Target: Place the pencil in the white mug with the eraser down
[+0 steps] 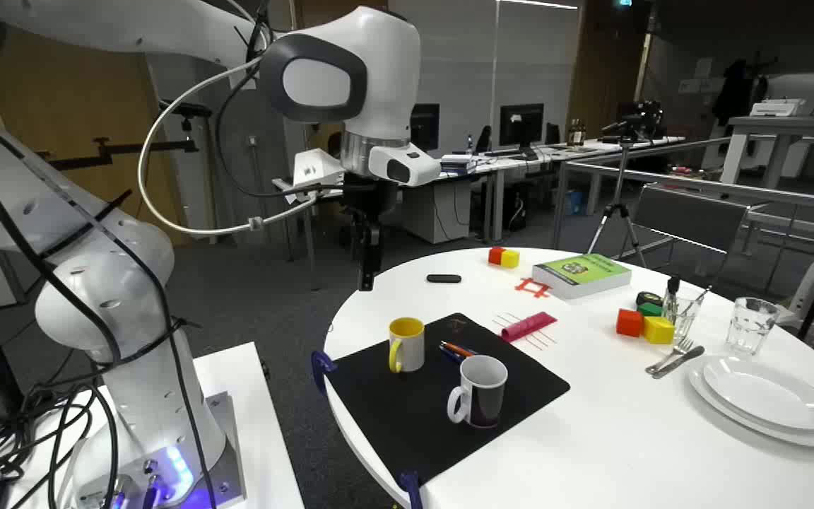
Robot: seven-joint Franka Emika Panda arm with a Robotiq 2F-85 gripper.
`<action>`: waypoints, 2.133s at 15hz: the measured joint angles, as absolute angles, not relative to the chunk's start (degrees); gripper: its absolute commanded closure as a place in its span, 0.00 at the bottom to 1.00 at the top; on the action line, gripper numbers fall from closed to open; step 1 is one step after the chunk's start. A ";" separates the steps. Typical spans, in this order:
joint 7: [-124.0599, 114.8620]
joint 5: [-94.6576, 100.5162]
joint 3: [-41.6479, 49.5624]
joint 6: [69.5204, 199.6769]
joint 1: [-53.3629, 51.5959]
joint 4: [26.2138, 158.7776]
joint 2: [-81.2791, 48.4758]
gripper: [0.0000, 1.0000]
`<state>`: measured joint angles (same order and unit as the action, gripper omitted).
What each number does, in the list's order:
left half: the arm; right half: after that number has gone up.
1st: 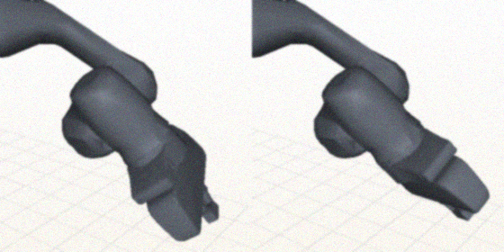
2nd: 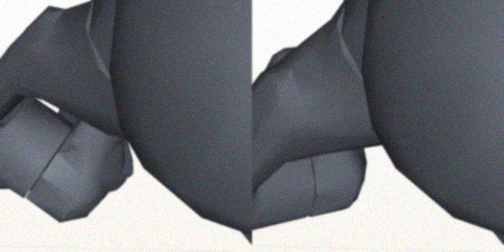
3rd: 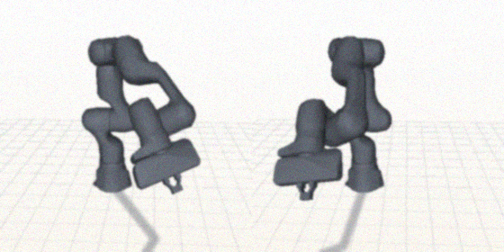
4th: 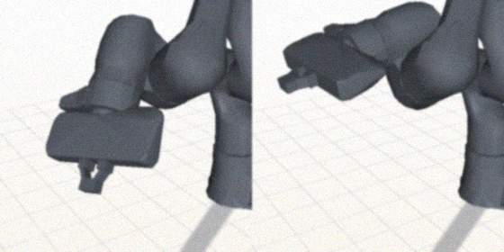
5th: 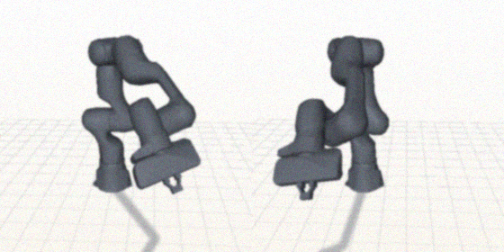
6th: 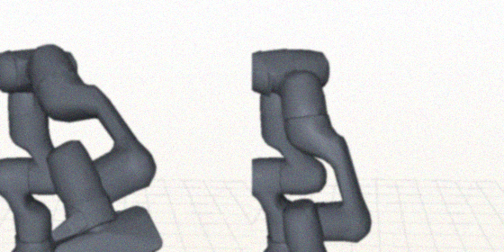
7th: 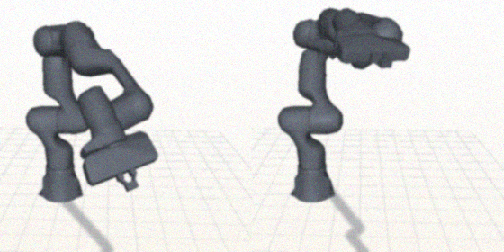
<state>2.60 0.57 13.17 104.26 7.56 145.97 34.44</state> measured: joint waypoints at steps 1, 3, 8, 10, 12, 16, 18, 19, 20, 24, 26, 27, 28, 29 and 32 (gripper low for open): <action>2.60 0.58 13.17 104.26 7.57 145.97 34.44 0.00; 2.60 0.58 13.17 104.26 7.57 145.97 34.44 0.00; 2.21 0.54 12.86 104.28 7.62 145.98 34.38 0.00; -1.73 -1.02 11.22 105.67 7.59 146.12 33.90 0.00; -7.62 -4.86 8.57 108.68 7.53 146.24 32.78 0.00; -22.08 -11.06 2.09 117.62 7.47 146.12 28.41 0.00; -29.44 -11.30 -0.52 123.17 7.58 145.80 25.31 0.00; -32.88 -11.28 -1.38 125.56 7.64 145.64 23.75 0.00; -36.21 -11.18 -1.93 127.85 7.73 145.52 22.15 0.00; -47.57 -11.00 -2.01 132.93 8.86 144.96 16.51 0.00; -52.50 -11.01 -1.31 134.59 9.39 144.36 14.15 0.00; -55.02 -11.02 -0.84 135.42 9.53 144.03 12.99 0.00; -57.51 -11.05 -0.40 136.12 9.69 143.74 11.93 0.00; -60.05 -11.07 0.05 136.75 9.74 143.45 10.98 0.00; -67.41 -11.13 0.85 139.98 9.76 142.85 8.24 0.00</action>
<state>-67.41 -11.13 0.85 139.98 9.76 142.85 8.24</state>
